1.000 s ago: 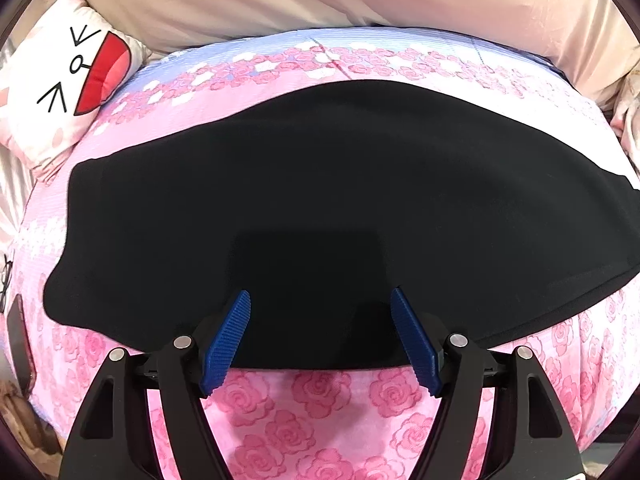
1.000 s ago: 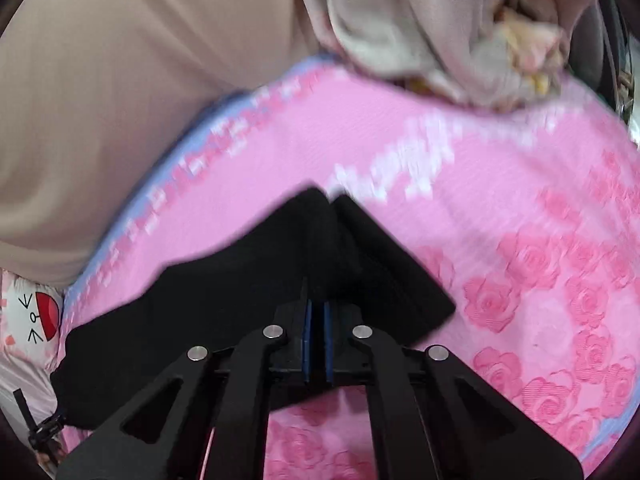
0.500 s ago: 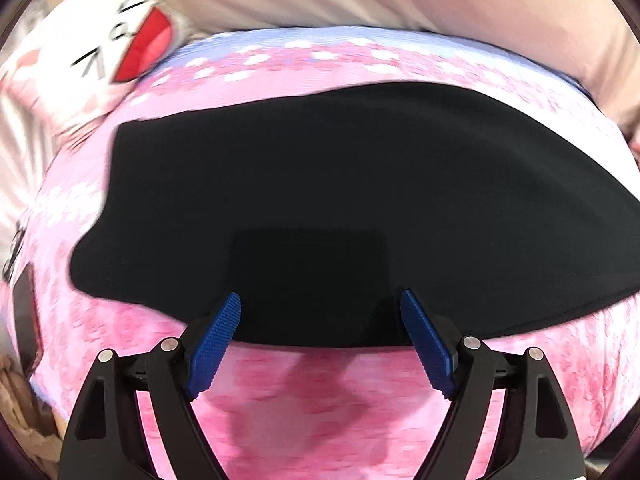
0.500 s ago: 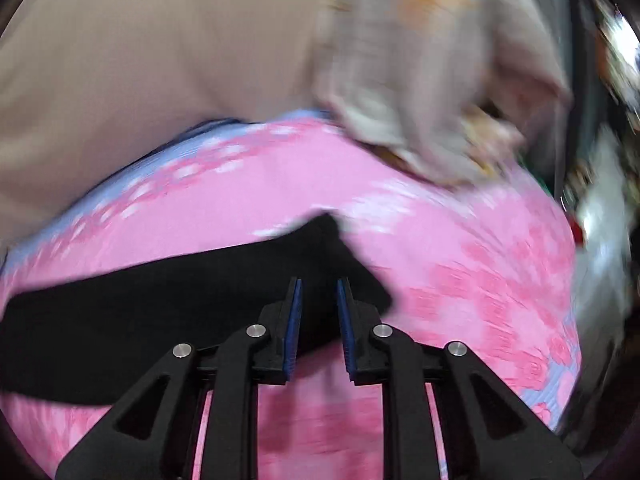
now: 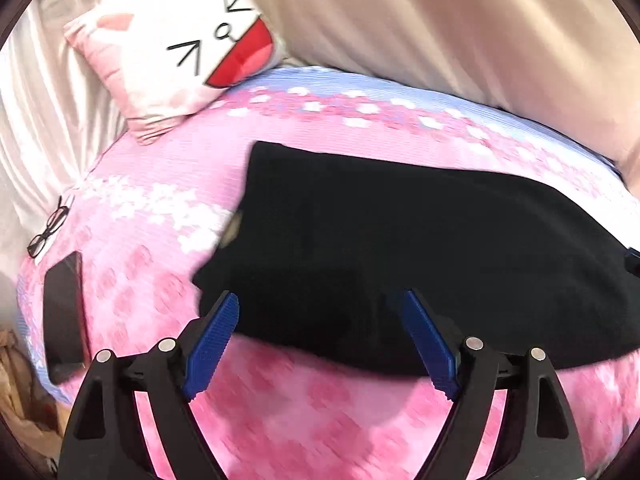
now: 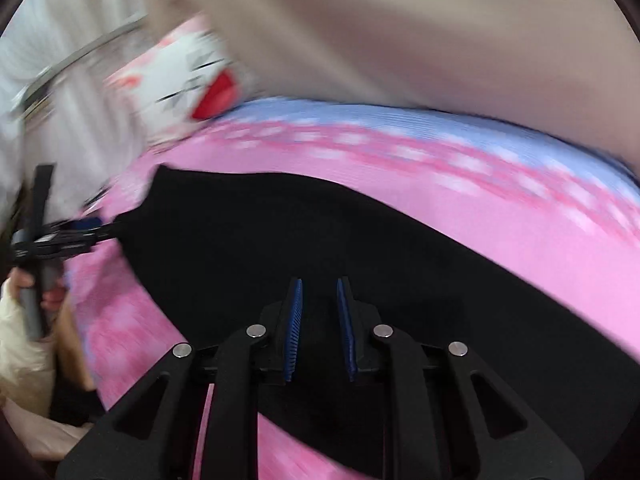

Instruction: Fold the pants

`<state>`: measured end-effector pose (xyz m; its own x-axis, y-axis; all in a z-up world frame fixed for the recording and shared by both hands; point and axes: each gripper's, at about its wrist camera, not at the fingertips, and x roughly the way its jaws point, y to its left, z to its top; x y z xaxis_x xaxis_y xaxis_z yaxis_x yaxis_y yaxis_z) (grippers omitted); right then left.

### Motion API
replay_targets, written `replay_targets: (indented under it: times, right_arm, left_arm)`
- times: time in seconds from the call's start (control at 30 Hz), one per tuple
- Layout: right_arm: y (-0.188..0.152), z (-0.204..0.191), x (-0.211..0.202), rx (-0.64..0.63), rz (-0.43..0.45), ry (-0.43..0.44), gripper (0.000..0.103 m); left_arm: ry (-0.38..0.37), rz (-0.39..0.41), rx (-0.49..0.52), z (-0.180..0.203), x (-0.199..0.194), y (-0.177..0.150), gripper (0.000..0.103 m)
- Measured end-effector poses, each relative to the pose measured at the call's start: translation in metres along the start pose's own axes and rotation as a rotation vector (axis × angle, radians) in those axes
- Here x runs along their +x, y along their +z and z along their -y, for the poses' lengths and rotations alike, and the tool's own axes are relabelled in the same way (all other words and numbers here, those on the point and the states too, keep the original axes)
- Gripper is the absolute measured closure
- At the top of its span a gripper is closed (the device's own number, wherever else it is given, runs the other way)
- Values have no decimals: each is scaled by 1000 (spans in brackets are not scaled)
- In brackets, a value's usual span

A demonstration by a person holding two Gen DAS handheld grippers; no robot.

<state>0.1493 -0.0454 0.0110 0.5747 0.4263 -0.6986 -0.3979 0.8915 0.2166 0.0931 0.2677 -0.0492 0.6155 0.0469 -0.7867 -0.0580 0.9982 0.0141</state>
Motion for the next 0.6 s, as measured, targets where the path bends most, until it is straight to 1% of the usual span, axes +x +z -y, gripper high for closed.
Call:
replay_targets:
  times: [0.03, 0.07, 0.1, 0.13, 0.17, 0.23, 0.3, 0.33, 0.37, 0.4, 0.43, 0.47, 0.5, 0.53, 0.6]
  right_arm:
    - [14, -11, 21, -32, -24, 22, 85]
    - [30, -25, 52, -76, -62, 42, 85]
    - [38, -32, 71, -101, -78, 36, 85]
    - [45, -39, 92, -122, -110, 32, 85]
    - [51, -44, 113, -132, -141, 35, 85]
    - [66, -48, 158, -119, -179, 46, 86]
    - [78, -51, 174, -119, -145, 47, 86]
    - [85, -54, 183, -124, -149, 41, 86]
    - [92, -58, 190, -129, -152, 37, 86]
    - [94, -59, 190, -126, -152, 38, 86]
    - [98, -58, 186, -113, -140, 45, 86]
    - [103, -58, 172, -96, -91, 64, 85]
    - [104, -60, 163, -98, -60, 64, 85]
    - [105, -64, 160, -110, -54, 58, 85]
    - [101, -82, 180, -163, -154, 83, 85]
  left_arm:
    - [66, -17, -14, -10, 17, 6, 22]
    - [155, -45, -23, -20, 33, 8, 22]
    - [218, -66, -20, -27, 44, 8, 18]
    - [245, -66, -27, -40, 57, 6, 12]
    - [223, -51, -43, -47, 56, 4, 6]
    - [160, -60, -81, -60, 57, 3, 6]
    - [146, -61, -82, -62, 56, 2, 5]
    - [142, -64, -84, -64, 56, 3, 5]
    - [139, -68, -90, -64, 53, 4, 8]
    - [137, -63, -104, -63, 45, 9, 12]
    - [125, -40, -107, -60, 37, 11, 13]
    - [106, -8, -106, -55, 28, 15, 12]
    - [87, 24, -103, -51, 19, 20, 11]
    - [73, 50, -98, -47, 13, 28, 10]
    - [48, 54, -71, -36, 20, 42, 10]
